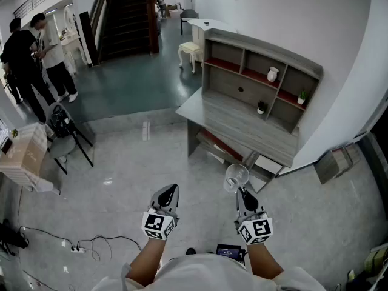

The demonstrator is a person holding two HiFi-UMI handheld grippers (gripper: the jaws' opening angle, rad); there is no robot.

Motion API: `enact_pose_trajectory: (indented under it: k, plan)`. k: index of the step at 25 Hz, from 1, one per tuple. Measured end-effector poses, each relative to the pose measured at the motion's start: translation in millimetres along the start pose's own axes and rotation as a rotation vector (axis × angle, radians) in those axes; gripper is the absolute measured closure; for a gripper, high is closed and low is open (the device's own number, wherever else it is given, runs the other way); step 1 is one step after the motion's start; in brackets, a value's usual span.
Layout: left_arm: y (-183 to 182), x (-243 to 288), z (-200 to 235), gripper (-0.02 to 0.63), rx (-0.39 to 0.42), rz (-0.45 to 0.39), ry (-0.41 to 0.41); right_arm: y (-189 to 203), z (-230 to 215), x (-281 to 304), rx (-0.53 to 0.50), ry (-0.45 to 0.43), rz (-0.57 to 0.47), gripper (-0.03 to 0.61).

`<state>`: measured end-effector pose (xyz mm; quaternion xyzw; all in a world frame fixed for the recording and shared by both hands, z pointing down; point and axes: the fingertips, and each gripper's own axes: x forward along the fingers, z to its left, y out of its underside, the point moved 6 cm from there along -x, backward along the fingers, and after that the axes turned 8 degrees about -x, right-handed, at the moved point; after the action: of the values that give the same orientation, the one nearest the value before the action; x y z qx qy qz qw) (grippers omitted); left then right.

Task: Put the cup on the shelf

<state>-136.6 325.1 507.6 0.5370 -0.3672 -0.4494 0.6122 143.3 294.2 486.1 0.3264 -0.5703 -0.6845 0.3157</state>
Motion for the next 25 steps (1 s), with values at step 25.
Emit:
enact_pose_trajectory:
  k: [25]
  plan:
    - [-12.5,-27.3,-51.4,0.607,0.017,-0.049,0.018,-9.9,4.1,-34.8,0.021,-0.013,-0.046,0.529]
